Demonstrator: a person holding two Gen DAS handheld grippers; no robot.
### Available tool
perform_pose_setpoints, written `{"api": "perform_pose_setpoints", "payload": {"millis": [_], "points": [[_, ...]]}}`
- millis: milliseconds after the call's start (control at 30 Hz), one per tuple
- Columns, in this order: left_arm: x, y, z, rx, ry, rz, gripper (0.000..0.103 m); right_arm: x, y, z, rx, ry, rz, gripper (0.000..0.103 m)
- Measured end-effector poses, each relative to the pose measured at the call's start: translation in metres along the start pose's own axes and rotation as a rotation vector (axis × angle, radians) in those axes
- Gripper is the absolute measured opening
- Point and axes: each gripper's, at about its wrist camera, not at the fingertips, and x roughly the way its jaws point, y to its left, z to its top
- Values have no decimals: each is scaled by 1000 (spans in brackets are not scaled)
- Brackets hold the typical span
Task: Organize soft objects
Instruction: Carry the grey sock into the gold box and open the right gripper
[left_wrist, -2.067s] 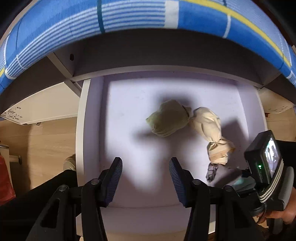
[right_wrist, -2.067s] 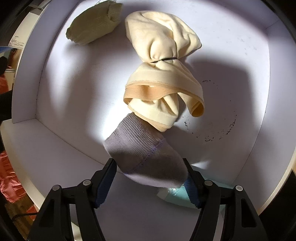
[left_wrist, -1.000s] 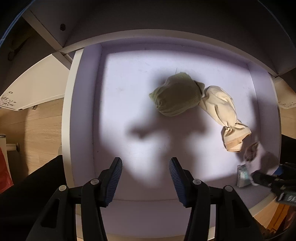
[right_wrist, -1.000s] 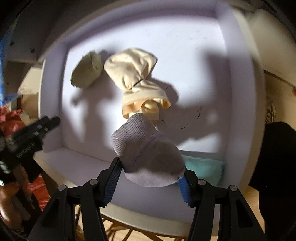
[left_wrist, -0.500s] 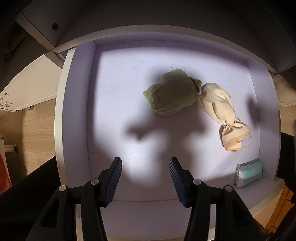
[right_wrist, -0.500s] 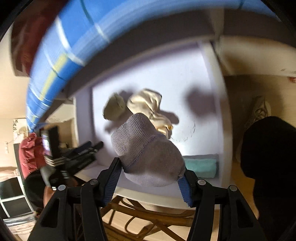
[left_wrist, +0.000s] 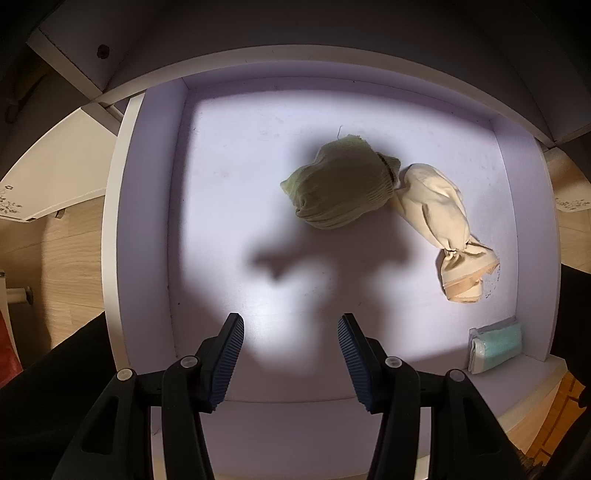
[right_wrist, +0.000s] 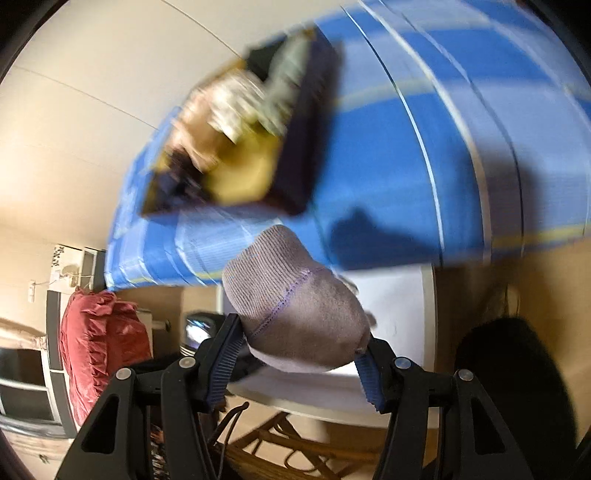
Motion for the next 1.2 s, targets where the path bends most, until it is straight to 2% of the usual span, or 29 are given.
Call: {"api": "perform_pose_setpoints", "payload": {"millis": [100, 200, 333, 567, 933, 1200], "points": [[-1, 1, 0, -4, -2, -5, 54, -10, 24, 24, -37, -39, 24, 59], [-3, 4, 0, -7, 2, -9, 54, -5, 46, 49, -77, -60, 8, 59], [-6, 7, 1, -14, 0, -15, 54, 21, 67, 80, -100, -41, -18, 59], [-12, 15, 2, -34, -2, -41, 54, 73, 87, 112, -113, 7, -77, 59], [-17, 20, 4, -65, 8, -64, 54, 119, 109, 132, -167, 10, -153, 61], [-7, 21, 4, -75, 16, -54, 54, 94, 108, 126, -201, -62, -136, 62]]}}
